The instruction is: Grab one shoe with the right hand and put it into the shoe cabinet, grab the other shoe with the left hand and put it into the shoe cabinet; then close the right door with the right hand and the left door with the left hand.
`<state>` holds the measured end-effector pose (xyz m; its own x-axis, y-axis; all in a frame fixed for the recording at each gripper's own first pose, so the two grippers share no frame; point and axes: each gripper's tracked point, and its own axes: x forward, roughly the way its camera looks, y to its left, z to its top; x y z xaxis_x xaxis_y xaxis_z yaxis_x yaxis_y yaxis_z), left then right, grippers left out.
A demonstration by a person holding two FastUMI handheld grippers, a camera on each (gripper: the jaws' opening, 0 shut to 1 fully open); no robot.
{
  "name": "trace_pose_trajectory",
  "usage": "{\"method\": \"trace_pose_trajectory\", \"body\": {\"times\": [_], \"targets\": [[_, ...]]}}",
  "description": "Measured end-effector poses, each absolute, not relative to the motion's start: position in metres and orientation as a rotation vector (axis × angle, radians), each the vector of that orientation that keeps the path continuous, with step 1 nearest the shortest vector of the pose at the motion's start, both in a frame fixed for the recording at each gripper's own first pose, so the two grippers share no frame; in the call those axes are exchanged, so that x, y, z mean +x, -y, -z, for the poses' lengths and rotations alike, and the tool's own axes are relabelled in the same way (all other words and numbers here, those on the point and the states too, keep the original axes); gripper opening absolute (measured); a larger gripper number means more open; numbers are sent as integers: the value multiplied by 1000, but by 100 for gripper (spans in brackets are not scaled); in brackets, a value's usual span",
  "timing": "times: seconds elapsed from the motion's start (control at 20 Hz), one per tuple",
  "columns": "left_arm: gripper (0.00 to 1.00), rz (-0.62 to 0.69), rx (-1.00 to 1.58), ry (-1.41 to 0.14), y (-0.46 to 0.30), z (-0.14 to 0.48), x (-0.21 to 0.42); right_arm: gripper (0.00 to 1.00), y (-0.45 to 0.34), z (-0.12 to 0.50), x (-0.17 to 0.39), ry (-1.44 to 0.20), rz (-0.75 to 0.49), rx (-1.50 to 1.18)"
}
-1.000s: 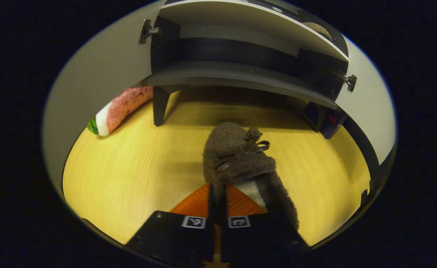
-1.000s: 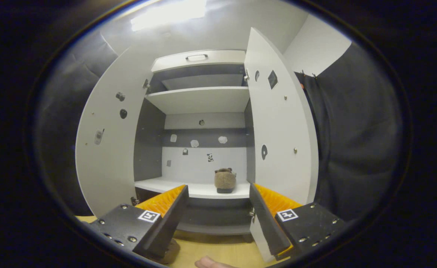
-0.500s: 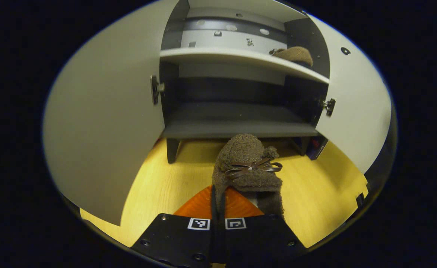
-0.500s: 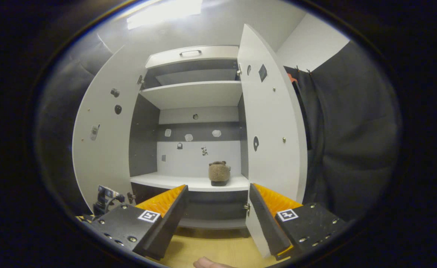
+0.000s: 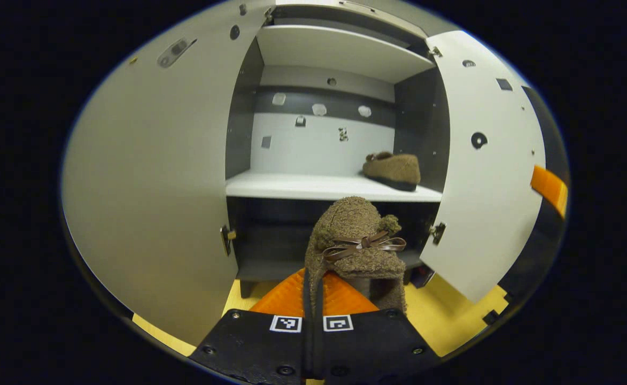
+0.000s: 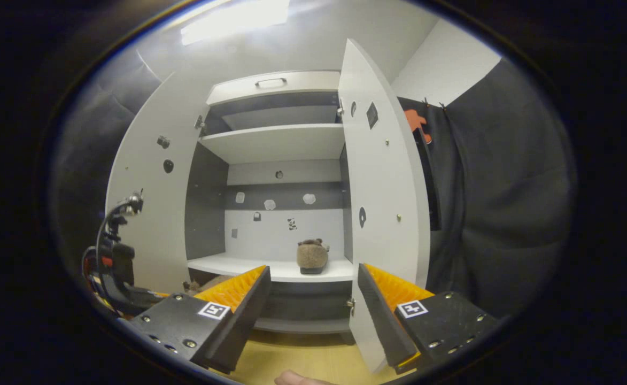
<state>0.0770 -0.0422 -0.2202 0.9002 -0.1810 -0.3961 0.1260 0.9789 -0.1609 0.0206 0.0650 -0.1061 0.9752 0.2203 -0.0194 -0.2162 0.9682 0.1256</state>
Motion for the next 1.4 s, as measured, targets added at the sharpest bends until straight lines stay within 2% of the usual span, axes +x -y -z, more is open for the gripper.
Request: {"method": "trace_pose_trajectory", "body": {"times": [0.3,0.55,0.7,1.0,1.25,1.3,1.35,1.4], "targets": [[0,125,-112,-278,46,140,138,98,-65,93,21,-3,-249,136],[0,70,-147,-249,40,110,206,98,-67,84,22,34,-272,129],[0,84,-185,-233,49,99,256,98,-62,83,20,36,-267,122],[0,2,-223,-282,38,138,335,98,-44,98,17,15,-251,124],[0,-67,-223,-467,30,209,368,98,-42,106,7,-3,-275,131],[1,-63,-217,-504,25,224,368,98,-41,106,5,-2,-275,129],[1,-30,-278,-467,38,219,381,98,-40,106,4,0,-275,126],[1,-22,-279,-514,43,229,383,98,-39,106,3,1,-273,124]]}}
